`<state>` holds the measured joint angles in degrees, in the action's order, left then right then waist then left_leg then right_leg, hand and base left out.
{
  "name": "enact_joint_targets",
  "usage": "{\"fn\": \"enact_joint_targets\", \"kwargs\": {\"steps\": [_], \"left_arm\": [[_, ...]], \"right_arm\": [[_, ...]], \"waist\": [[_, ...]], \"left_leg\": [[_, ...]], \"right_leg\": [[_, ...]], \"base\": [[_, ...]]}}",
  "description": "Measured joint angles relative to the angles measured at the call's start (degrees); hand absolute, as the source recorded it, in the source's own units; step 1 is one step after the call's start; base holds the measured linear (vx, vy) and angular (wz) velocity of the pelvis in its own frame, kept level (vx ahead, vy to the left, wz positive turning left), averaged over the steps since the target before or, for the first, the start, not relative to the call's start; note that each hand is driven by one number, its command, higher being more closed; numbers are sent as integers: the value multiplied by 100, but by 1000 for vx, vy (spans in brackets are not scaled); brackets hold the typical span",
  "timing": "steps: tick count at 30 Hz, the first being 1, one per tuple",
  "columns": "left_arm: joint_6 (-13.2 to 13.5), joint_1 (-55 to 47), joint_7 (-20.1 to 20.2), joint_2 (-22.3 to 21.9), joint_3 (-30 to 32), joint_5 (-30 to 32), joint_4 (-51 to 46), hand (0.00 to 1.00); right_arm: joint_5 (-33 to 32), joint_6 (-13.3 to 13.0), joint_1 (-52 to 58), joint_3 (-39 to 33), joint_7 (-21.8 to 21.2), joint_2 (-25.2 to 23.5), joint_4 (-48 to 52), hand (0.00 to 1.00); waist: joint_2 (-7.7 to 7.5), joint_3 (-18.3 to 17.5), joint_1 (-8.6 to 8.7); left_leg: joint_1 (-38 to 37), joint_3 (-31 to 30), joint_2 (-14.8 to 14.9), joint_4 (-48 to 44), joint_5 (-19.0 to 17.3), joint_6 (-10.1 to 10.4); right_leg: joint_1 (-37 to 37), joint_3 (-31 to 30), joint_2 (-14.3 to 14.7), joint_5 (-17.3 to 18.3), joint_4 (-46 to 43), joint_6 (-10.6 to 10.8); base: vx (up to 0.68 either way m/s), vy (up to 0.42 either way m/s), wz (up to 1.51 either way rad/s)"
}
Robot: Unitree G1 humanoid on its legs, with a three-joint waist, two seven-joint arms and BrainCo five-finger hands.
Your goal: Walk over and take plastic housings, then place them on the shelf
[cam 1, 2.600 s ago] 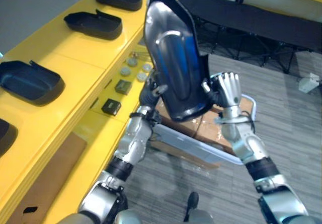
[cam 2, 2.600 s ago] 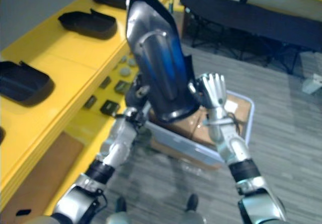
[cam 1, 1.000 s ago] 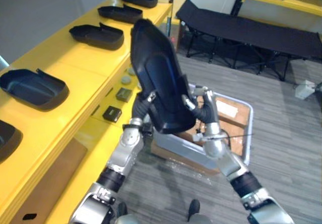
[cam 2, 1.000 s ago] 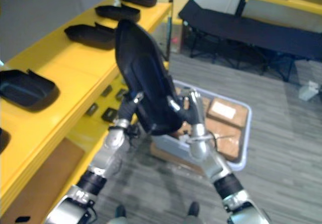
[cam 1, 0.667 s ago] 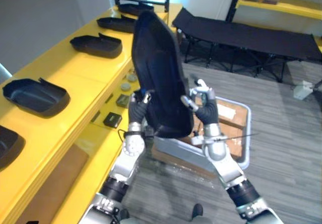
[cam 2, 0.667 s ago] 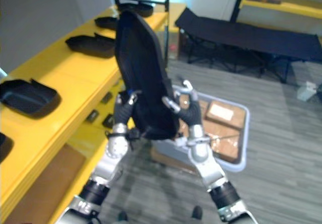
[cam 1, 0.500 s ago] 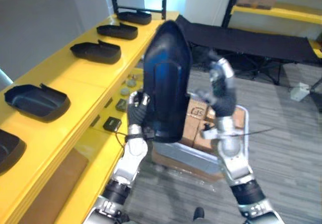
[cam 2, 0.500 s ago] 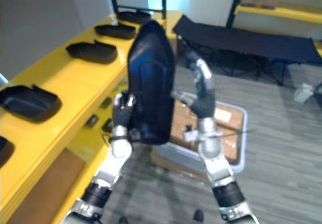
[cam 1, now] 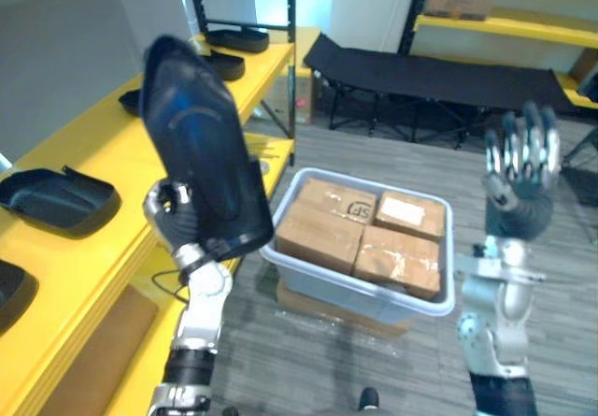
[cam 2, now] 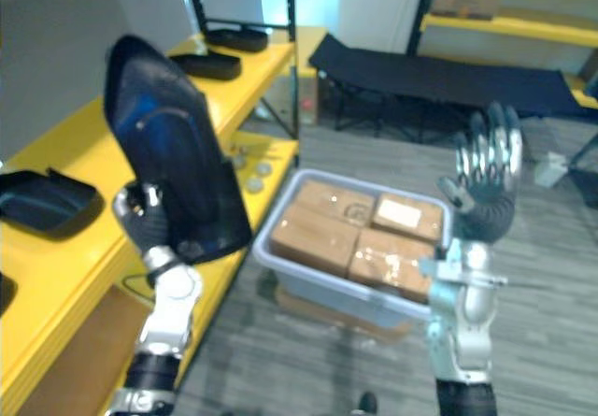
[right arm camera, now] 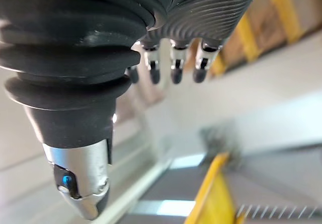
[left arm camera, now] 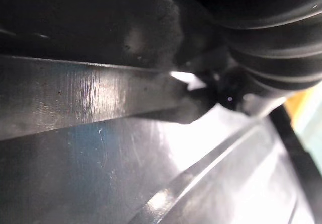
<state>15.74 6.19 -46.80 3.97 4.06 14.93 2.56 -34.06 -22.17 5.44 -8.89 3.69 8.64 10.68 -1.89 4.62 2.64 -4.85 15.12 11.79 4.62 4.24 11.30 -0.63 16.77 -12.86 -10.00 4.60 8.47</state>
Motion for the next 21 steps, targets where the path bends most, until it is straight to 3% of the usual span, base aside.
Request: {"fn": "enact_joint_targets", "kwargs": {"steps": [4, 7, 12, 16, 21], "left_arm": [[605, -849, 313, -305, -346, -467, -1201, 100], [788, -1204, 554, -461, -552, -634, -1389, 100], [810, -1373, 728, -433, -450, -990, -1447, 100], [805, -1390, 690, -425, -174, -932, -1789, 100], [786, -1588, 553, -437, 770, -920, -2520, 100]], "right_arm": [[-252, 113, 952, 17, 8, -636, -918, 0], [-301, 70, 1265, 20, -4, -797, -1128, 0], [-104, -145, 1148, -4, -219, -793, -1159, 0], [131, -173, 817, 137, -286, -734, -1158, 0], [251, -160, 155, 962, -295, -572, -1214, 0]], "waist": [[21, -12, -7], [84, -55, 17], [105, -77, 11], [109, -92, -47], [155, -134, -504]], "left_leg": [[0, 90, -1, 0, -48, 1], [-11, 100, -1, 0, -66, 2], [-3, 59, -1, -1, -69, -4], [79, -293, -1, -1, -75, -20], [543, -1102, -73, -65, 55, -25]], "right_leg": [[58, -81, 1, 22, 0, 17], [55, -86, 1, 36, 0, 22], [33, -47, 1, 43, 0, 16], [-205, 340, -26, 149, 2, 45], [-399, 1152, -64, 184, -1, 96]], "base": [[24, 15, -9], [7, 4, -1], [-5, 3, 4], [-6, 7, 45], [26, 8, 80]]}}
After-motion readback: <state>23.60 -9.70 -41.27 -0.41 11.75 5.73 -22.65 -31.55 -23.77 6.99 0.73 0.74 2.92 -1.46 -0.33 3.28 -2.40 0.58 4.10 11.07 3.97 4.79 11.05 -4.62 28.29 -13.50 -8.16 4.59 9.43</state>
